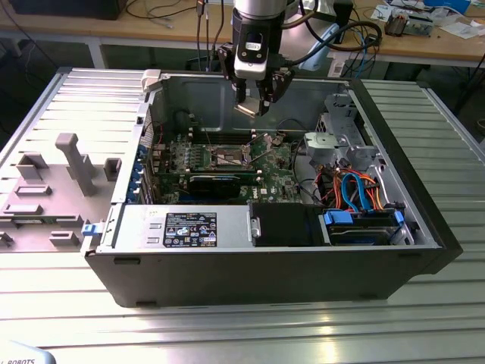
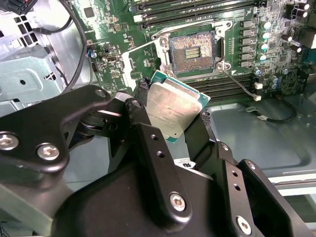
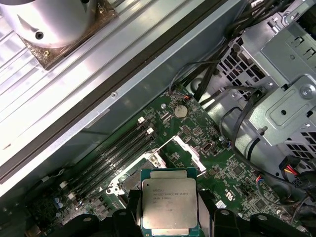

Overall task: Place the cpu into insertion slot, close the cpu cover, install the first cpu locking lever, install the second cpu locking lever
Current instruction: 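Place the cpu into insertion slot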

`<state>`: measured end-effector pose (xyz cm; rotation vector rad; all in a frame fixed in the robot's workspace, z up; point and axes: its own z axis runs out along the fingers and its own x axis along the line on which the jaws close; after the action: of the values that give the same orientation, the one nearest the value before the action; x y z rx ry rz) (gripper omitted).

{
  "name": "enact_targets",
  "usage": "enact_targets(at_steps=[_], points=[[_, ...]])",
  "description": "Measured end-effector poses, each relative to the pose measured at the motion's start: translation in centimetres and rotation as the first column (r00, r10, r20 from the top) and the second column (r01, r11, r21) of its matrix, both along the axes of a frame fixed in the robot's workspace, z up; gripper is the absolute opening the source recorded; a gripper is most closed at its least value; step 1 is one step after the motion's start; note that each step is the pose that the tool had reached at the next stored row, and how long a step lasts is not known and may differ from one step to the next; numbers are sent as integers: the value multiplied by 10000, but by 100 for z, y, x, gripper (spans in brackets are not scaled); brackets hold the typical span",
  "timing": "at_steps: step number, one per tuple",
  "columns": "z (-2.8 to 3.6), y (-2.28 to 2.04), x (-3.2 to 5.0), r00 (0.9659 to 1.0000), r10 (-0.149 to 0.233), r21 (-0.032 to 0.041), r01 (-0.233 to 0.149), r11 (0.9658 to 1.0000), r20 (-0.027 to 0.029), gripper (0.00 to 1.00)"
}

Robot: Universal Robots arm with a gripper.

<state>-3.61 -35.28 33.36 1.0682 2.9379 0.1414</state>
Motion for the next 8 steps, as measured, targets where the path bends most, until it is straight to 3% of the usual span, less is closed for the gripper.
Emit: enact_targets(at_steps=[8], points=[[-2, 0, 0, 10000, -68, 0, 68, 10000, 0, 54]])
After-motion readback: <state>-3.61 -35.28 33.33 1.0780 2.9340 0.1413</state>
